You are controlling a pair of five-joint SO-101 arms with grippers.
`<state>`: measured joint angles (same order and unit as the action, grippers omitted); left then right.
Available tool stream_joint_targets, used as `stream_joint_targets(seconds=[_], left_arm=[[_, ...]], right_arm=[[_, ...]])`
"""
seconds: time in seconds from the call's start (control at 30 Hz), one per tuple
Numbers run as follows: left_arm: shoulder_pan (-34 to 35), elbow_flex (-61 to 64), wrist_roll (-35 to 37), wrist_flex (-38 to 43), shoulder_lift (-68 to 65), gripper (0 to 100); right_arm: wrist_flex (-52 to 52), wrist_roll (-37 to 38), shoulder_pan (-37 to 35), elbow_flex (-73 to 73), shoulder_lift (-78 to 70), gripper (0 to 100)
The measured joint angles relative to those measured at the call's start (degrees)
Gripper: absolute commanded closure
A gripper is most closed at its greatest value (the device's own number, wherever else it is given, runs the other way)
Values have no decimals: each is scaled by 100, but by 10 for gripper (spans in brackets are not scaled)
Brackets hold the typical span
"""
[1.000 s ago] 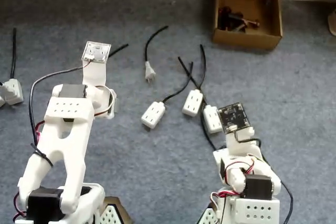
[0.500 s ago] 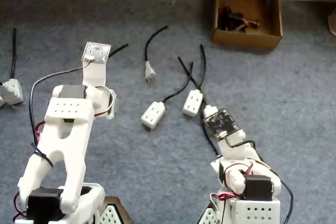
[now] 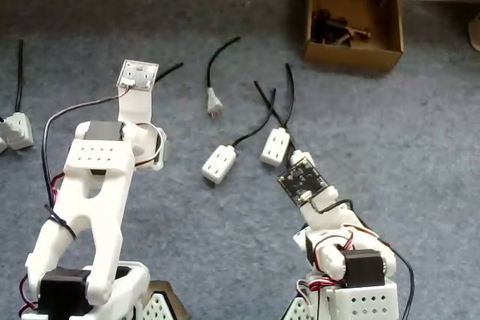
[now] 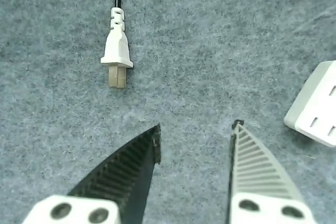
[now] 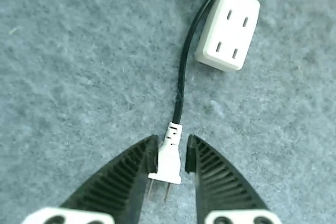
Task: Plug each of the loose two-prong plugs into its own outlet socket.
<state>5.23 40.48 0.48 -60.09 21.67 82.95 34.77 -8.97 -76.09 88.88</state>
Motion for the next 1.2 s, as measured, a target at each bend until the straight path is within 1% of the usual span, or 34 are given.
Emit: stream_joint_targets(seconds=[0.17, 0.37, 0.57, 0.93, 1.2], left_arm=[[0, 0, 0, 0, 0, 793], [0, 0, 0, 0, 0, 793], [0, 0, 0, 0, 0, 793], [0, 0, 0, 0, 0, 793], [0, 0, 0, 0, 0, 793]], right_arm=[[0, 0, -18, -70, 0, 901], [-378, 0, -18, -545, 9, 901], [-422, -9, -18, -633, 18, 901], [-510, 202, 923, -668, 18, 898], [-580, 229, 1029, -703, 18, 898]])
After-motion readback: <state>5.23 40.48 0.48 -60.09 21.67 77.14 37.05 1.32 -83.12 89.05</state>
